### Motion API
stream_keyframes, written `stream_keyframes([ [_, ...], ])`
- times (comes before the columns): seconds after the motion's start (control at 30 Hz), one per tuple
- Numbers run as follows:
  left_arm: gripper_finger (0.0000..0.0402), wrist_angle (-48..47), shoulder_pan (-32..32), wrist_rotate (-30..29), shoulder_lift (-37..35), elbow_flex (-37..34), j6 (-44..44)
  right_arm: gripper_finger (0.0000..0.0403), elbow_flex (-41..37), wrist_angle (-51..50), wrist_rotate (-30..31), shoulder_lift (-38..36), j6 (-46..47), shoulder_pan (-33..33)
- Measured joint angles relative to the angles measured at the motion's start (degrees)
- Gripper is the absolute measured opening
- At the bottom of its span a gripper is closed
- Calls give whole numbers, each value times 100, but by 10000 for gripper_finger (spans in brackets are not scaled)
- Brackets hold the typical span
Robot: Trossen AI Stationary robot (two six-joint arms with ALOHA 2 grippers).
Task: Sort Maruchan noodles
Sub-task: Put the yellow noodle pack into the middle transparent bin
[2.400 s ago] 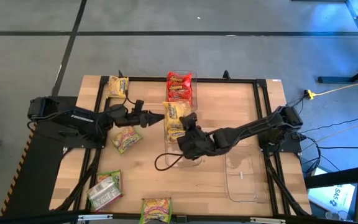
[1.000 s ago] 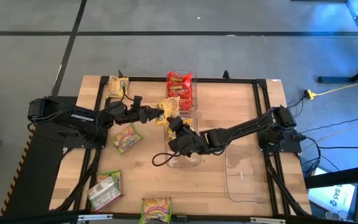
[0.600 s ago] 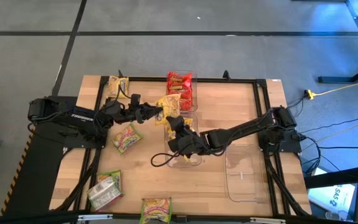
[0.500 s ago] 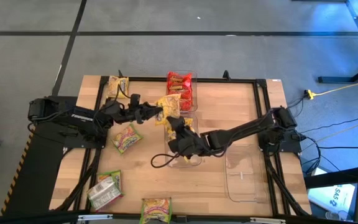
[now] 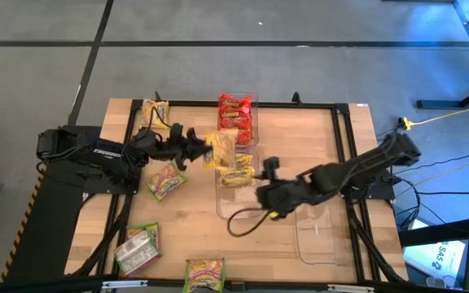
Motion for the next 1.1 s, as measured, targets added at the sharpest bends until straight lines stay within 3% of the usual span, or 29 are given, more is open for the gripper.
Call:
stream_keyframes([
  [0.1, 101, -200, -241, 137, 4, 0, 436, 220, -395, -144, -1147, -400, 1084, 47],
  [0.17, 101, -452, -448, 100, -1, 106, 819, 221, -875, 181, -1416, -683, 1440, 161],
  [0.3, 101, -2013, -886, -5, 9, 856, 1675, 221, -1887, 1091, -1339, -1269, 1913, 286],
  [0.5, 102, -6529, -1504, -1190, 229, 3079, 2845, 221, -3074, 2289, -1010, -1848, 2286, 306],
  [0.67, 102, -8937, -1704, -1454, 1048, 4936, 3141, 221, -3448, 2468, -834, -1982, 2328, 306],
  [0.9, 103, -11142, -1696, -1457, 2729, 7108, 3620, 221, -3601, 2476, -545, -1980, 2422, 306],
  [1.1, 103, -12158, -1698, -1427, 3806, 8257, 3746, 221, -3708, 2503, -532, -1976, 2575, 304],
])
